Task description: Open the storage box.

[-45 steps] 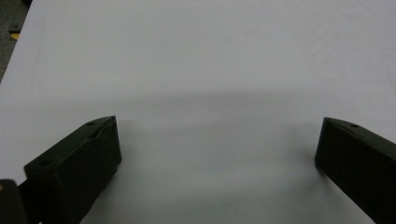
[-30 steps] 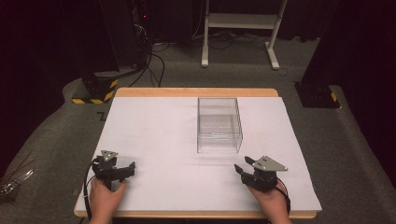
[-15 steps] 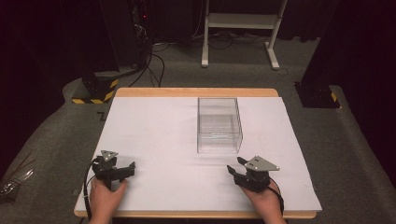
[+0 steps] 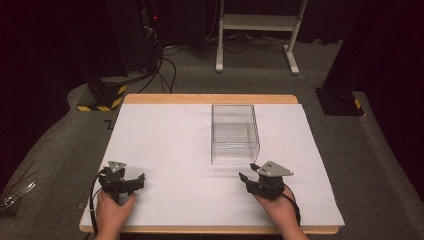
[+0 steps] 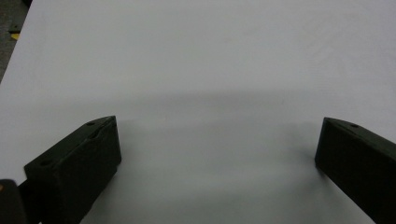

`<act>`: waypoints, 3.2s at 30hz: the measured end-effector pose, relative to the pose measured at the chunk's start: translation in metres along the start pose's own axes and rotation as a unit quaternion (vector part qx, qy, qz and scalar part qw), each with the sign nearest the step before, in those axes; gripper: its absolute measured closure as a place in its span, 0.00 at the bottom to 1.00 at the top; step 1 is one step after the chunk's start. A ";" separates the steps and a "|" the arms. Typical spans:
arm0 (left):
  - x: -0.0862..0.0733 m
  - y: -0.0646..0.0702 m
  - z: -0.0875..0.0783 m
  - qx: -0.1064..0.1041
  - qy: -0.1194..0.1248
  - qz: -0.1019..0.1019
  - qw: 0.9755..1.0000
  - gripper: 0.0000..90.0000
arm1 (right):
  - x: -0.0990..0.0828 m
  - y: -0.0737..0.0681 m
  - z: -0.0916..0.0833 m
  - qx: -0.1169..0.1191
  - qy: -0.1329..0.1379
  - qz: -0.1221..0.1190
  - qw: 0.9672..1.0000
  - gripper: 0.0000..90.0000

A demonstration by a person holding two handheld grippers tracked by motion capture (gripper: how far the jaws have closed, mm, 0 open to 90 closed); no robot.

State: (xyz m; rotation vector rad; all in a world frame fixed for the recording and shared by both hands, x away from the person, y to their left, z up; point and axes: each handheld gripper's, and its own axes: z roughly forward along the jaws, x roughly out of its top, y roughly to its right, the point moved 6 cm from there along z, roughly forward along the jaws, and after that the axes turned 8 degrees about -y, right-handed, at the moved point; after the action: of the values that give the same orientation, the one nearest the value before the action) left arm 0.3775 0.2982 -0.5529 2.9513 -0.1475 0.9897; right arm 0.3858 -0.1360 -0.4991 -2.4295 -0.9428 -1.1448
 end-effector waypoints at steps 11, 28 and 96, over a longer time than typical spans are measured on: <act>0.000 0.000 0.000 0.000 0.000 0.000 1.000 0.00 | 0.017 0.012 0.009 0.014 0.014 0.033 0.999 0.51; 0.000 0.000 0.000 0.000 0.000 0.000 1.000 0.00 | 0.037 0.020 0.016 0.047 0.041 0.044 0.997 0.45; 0.000 0.000 0.000 0.001 0.001 0.000 1.000 0.00 | 0.034 0.041 0.028 0.115 0.064 0.035 0.991 0.89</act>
State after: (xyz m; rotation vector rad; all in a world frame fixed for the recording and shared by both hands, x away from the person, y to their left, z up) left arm 0.3774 0.2981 -0.5529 2.9518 -0.1473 0.9929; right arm 0.4456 -0.1374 -0.4911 -2.1619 -0.8892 -1.0881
